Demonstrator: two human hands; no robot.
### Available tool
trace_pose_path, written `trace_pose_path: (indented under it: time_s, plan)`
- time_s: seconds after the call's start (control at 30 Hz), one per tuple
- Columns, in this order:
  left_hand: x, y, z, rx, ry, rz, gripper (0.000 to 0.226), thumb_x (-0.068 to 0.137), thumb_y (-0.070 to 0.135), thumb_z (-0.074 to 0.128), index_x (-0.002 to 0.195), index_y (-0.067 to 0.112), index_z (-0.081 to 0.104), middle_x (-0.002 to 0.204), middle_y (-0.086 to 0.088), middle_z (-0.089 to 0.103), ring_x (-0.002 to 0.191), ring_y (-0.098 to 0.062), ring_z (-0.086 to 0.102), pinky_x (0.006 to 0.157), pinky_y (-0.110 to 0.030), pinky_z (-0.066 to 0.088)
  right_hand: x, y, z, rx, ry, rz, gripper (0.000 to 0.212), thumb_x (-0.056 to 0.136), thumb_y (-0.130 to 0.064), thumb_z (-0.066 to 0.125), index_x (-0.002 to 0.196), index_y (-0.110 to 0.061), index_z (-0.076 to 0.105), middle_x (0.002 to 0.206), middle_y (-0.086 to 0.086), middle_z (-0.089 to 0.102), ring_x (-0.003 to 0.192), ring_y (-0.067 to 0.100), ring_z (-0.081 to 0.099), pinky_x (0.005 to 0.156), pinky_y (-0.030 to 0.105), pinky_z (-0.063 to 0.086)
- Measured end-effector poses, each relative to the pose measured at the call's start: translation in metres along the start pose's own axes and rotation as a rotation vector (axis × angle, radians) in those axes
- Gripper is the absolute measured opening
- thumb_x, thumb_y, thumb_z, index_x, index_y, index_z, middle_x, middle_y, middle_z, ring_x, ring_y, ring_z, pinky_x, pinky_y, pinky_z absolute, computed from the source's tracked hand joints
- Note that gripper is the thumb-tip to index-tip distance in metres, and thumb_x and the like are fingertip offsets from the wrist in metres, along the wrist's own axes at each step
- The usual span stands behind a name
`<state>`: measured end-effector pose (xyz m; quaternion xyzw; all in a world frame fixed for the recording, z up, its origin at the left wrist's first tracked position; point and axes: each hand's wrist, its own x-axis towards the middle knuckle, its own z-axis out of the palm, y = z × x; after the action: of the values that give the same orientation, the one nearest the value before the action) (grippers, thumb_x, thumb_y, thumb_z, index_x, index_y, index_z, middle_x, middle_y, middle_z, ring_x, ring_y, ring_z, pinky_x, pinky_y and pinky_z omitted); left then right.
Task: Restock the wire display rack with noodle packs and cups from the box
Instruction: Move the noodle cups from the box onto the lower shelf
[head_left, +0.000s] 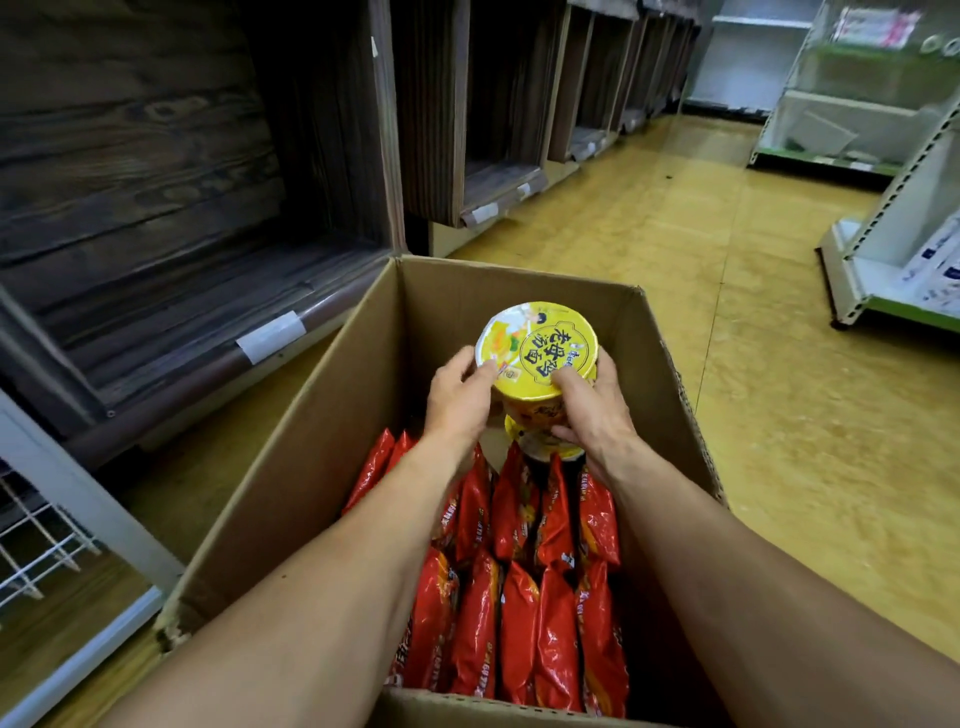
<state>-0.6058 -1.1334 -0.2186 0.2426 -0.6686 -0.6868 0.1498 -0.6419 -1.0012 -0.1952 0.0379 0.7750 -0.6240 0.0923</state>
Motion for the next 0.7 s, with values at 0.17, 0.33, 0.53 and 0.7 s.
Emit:
trace_pose_path:
  time_s: [0.17,0.33,0.53,0.7]
  plan:
    - [-0.016,0.015,-0.011,-0.124,0.04,-0.008,0.031,0.072,0.026,0.071,0.102,0.032,0.066,0.117,-0.007,0.069,0.105,-0.021,0.067,0.095,-0.047,0.055,-0.013,-0.007,0.007,0.001,-0.052,-0.021,0.064,0.089,-0.034,0.062,0.147,-0.045,0.036,0.129,-0.009,0.057,0.107,0.021,0.062,0.086,0.047,0.06]
    - [-0.033,0.033,-0.027,-0.103,0.07,0.072,0.048,0.089,0.019,0.07,0.129,0.029,0.044,0.113,-0.002,0.064,0.089,-0.012,0.063,0.078,-0.028,0.051,-0.023,-0.024,0.02,0.011,-0.122,-0.056,0.064,0.089,-0.039,0.062,0.147,-0.045,0.034,0.13,-0.009,0.057,0.113,0.022,0.058,0.091,0.049,0.057]
    - [-0.044,0.054,-0.062,-0.047,0.152,0.148,0.047,0.093,0.023,0.066,0.128,0.031,0.036,0.102,0.009,0.055,0.085,-0.002,0.054,0.075,-0.028,0.046,-0.04,-0.046,0.046,0.041,-0.214,-0.165,0.063,0.093,-0.038,0.062,0.148,-0.045,0.032,0.126,-0.012,0.059,0.11,0.016,0.061,0.089,0.046,0.057]
    - [-0.053,0.076,-0.091,-0.071,0.27,0.204,0.047,0.091,0.023,0.068,0.124,0.032,0.035,0.116,0.002,0.058,0.105,-0.02,0.061,0.094,-0.036,0.05,-0.061,-0.07,0.071,0.002,-0.271,-0.247,0.078,0.074,-0.056,0.064,0.145,-0.052,0.032,0.131,-0.01,0.061,0.112,0.016,0.063,0.091,0.048,0.057]
